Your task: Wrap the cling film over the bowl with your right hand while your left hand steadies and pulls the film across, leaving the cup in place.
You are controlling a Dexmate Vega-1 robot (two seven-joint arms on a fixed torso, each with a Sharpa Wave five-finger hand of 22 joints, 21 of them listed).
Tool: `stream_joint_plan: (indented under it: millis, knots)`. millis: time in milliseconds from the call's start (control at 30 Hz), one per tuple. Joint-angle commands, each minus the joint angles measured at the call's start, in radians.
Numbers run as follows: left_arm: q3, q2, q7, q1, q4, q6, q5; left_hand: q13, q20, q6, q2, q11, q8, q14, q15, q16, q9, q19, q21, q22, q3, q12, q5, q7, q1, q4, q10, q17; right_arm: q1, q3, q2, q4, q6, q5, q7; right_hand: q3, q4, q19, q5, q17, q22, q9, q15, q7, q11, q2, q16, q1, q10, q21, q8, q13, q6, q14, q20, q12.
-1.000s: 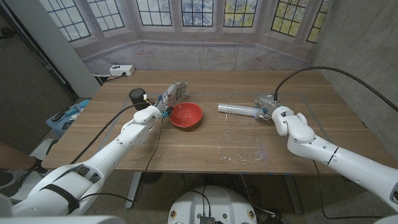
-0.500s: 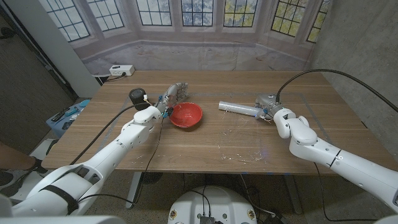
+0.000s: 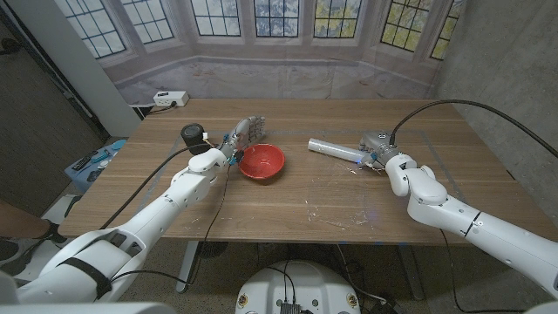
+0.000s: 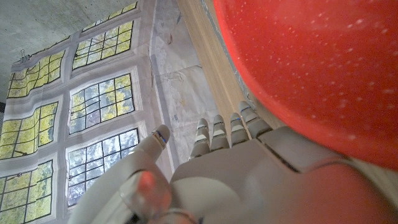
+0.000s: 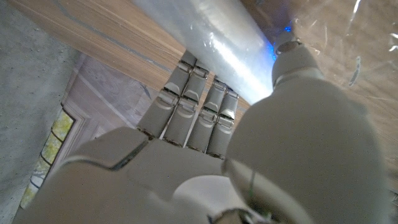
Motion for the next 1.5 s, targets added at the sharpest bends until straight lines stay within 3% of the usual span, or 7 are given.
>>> stream_joint_plan:
  millis: [33, 900, 1500]
  knots:
    - [0.003, -0.011, -0.011, -0.012, 0.025, -0.003, -0.002, 0.005, 0.0, 0.012, -0.005, 0.002, 0.001, 0.002, 0.002, -0.003, 0.006, 0.011, -0.006, 0.003, 0.002, 0.002, 0.002, -0.002, 0.001, -0.002, 0.003, 0.004, -0.006, 0.013, -0.012, -0.026, -0.015, 0.008, -0.035, -0.008, 0.002, 0.023, -0.005, 0.001, 0.004, 0.006, -0.098, -0.113, -0.049, 0.122, -0.003, 0.137, 0.045, 0.009, -0.005, 0.004, 0.122, 0.033, -0.073, -0.008]
    - [-0.007, -0.01, -0.022, -0.019, 0.048, -0.018, -0.008, 0.006, 0.006, 0.015, -0.004, 0.001, 0.0, 0.003, 0.002, -0.003, 0.007, 0.014, -0.008, 0.003, 0.002, -0.001, 0.002, 0.0, 0.003, -0.004, 0.0, 0.004, -0.003, 0.033, -0.008, -0.104, -0.003, -0.037, -0.072, -0.031, 0.009, 0.026, -0.016, -0.003, 0.002, 0.008, -0.097, -0.11, -0.043, 0.141, -0.01, 0.155, 0.071, 0.019, -0.013, 0.023, 0.142, 0.059, -0.075, -0.004]
    - [-0.02, 0.025, -0.009, 0.03, -0.029, -0.01, -0.018, 0.006, 0.007, 0.015, -0.004, 0.003, -0.001, 0.004, 0.002, -0.003, 0.007, 0.016, -0.009, 0.003, 0.002, -0.002, 0.002, 0.0, 0.004, -0.007, -0.001, 0.004, -0.068, 0.053, -0.011, -0.231, -0.029, -0.134, -0.071, -0.043, 0.011, 0.023, -0.022, -0.005, 0.001, 0.009, -0.097, -0.11, -0.039, 0.149, -0.014, 0.16, 0.071, 0.023, -0.019, 0.028, 0.143, 0.062, -0.075, -0.011]
